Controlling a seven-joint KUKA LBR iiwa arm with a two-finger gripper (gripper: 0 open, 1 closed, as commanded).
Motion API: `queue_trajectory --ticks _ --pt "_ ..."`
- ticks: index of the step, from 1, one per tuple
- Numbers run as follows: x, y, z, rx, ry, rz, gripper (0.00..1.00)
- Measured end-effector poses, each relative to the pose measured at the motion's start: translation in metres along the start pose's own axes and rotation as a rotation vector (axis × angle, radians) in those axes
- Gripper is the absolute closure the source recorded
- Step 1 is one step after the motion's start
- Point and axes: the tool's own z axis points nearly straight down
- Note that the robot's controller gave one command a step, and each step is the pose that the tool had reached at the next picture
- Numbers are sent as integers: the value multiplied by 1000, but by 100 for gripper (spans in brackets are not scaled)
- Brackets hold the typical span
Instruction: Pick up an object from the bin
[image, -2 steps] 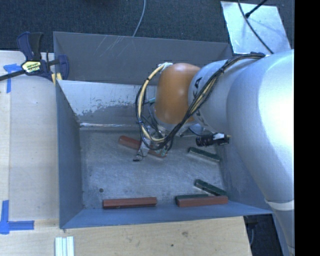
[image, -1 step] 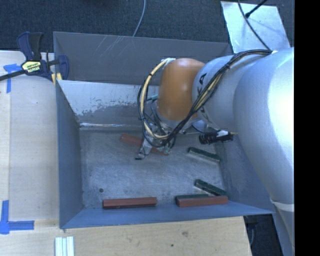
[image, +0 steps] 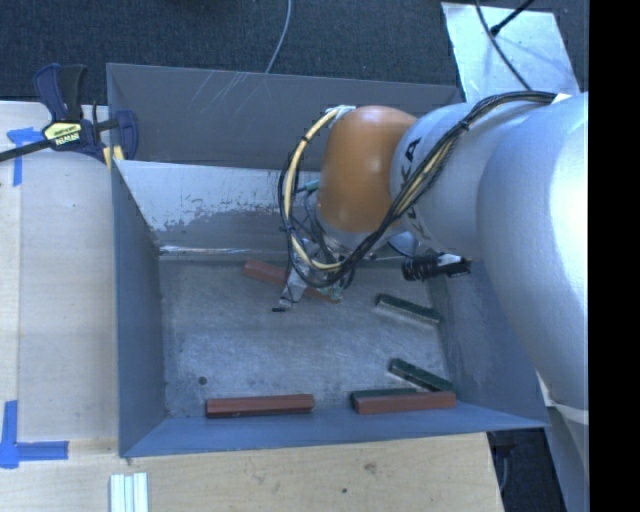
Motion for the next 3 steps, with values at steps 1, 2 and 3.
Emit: queue_trajectory --ticks 1,2,3 --pt "1 -1 -13 1 3 0 100" --pt "1 -1 -34 2 5 -1 100" --pt "1 -1 -53 1 2 -1 100"
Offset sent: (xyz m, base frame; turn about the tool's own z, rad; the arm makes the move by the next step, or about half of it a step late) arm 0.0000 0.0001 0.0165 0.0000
